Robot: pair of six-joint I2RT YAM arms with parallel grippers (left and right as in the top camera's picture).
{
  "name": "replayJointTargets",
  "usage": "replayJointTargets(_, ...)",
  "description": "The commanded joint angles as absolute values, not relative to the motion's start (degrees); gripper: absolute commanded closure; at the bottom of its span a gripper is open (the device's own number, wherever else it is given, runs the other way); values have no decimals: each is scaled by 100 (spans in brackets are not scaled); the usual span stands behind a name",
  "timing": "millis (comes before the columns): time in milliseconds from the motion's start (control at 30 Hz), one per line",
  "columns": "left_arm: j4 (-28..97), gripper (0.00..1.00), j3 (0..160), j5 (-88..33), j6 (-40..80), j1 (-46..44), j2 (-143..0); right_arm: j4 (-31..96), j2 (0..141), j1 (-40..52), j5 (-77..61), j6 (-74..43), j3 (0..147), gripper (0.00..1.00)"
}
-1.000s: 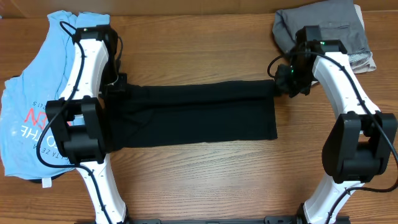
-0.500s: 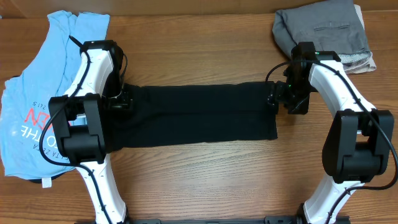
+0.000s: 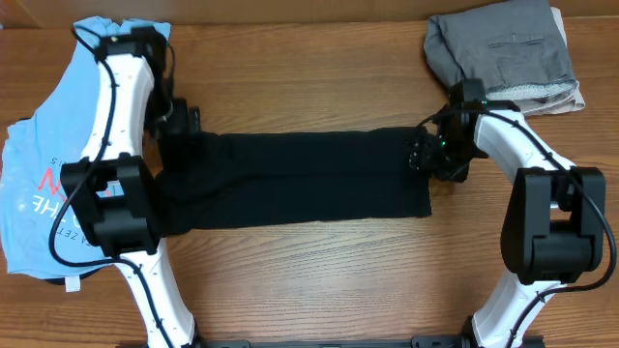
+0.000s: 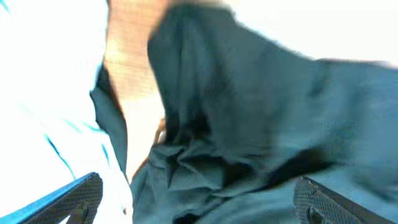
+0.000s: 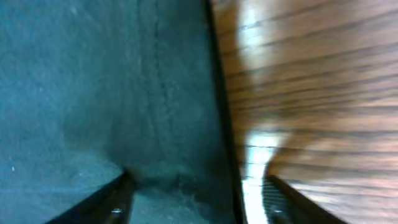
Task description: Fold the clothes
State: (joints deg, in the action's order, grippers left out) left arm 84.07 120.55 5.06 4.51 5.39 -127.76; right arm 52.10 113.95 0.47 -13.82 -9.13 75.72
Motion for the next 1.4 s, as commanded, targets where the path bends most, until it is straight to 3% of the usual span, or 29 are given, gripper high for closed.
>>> replayJointTargets(0, 8423, 0, 12868, -119, 513, 528, -12250, 5037, 11413, 73, -1649, -919, 7360, 40)
replayJointTargets(100, 8390, 0, 13292, -305, 515, 521, -11867, 4622, 11413, 73, -1811, -1074, 6884, 61)
replayJointTargets(200, 8374, 0, 13292, -283, 482, 521, -11633, 4451, 11410, 14, -1588, -1426, 6768, 96)
replayJointTargets(567, 8517, 0, 13292, 130, 336, 526, -11611, 5092, 11030, -1387, -1553, -1603, 7277, 96)
replayJointTargets(767, 8475, 0, 13292, 169, 316, 523, -11611, 5837, 10715, -1925, -1815, -961, 7863, 96)
replayJointTargets(1367, 8453, 0, 13286, 148, 209, 523, -11625, 6377, 10713, 252, -1959, -851, 8377, 96)
